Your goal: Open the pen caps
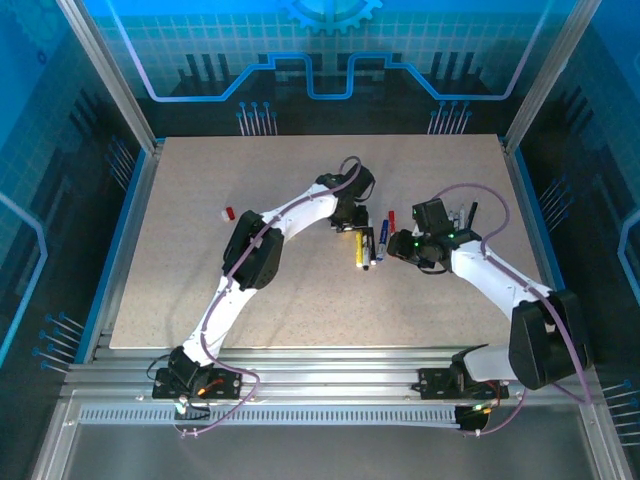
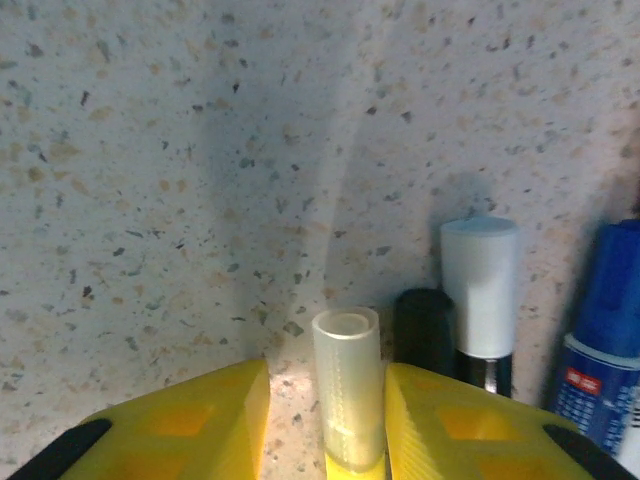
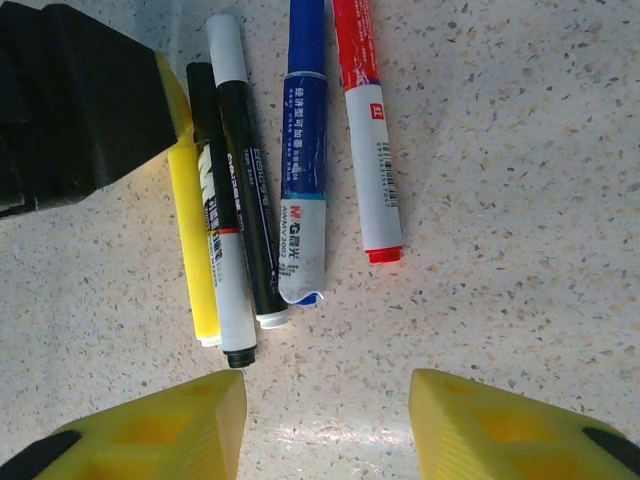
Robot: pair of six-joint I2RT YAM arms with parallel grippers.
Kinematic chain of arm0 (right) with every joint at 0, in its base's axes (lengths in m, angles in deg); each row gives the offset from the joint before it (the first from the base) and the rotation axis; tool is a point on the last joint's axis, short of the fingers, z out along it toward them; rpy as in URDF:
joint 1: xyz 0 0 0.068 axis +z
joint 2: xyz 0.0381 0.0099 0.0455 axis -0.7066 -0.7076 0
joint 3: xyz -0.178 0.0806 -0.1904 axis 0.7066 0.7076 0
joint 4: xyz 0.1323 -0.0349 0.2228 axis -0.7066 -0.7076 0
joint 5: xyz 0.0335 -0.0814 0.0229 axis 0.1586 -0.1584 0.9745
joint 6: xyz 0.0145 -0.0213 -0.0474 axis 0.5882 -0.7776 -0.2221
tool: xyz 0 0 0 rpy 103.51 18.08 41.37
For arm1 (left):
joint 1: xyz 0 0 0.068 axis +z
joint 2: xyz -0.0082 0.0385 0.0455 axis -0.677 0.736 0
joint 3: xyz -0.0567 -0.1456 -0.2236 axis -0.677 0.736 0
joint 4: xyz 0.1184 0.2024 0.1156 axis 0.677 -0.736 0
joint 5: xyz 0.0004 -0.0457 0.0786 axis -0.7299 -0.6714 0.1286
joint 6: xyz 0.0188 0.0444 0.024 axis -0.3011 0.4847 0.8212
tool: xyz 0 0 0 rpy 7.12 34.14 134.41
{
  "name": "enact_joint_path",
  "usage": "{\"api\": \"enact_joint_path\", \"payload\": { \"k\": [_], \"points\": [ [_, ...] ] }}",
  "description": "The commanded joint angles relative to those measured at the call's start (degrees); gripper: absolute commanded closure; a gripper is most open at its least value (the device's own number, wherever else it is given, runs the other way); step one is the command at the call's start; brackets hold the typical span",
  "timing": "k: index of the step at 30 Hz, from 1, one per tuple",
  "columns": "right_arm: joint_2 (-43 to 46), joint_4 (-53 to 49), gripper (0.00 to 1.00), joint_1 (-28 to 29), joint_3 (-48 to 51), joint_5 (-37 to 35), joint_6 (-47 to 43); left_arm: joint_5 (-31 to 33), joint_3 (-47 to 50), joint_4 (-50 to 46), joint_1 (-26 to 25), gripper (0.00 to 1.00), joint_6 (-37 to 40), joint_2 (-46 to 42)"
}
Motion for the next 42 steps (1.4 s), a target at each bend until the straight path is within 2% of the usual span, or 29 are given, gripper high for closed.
{"api": "enact_joint_path", "payload": {
  "k": [1, 14, 26, 29, 30, 37, 42],
  "points": [
    [-1.0, 1.3, 0.52, 0.3, 0.7, 0.8, 0.1, 1.6, -3.1, -3.9, -1.1, 0.64, 1.8, 1.7],
    [-1.9, 2.7, 0.53, 0.4, 1.4, 2.2, 0.9, 5.0, -4.8, -7.5, -1.7, 0.69, 3.0, 4.5],
    [-4.1, 4.0, 0.54, 2.2, 0.2, 3.1, 1.7, 7.0, -4.4, -8.9, -1.1, 0.86, 4.6, 3.8],
    [-5.2, 5.0, 0.54, 3.5, -0.3, 4.2, 2.1, 6.8, -2.2, -8.4, -0.3, 0.99, 4.2, 1.6],
    [-5.6, 5.6, 0.54, 4.1, -0.5, 4.6, 2.3, 6.6, -1.1, -7.8, 0.1, 1.00, 4.0, 0.4],
    [-9.3, 11.6, 0.57, 6.8, -2.2, 10.3, 4.2, 3.1, 6.3, -3.7, 2.7, 1.00, 2.3, -8.9],
    [-13.9, 17.1, 0.54, 9.0, -4.6, 16.0, 5.8, -2.3, 11.4, 0.2, 3.7, 1.00, 0.1, -13.9]
  ]
}}
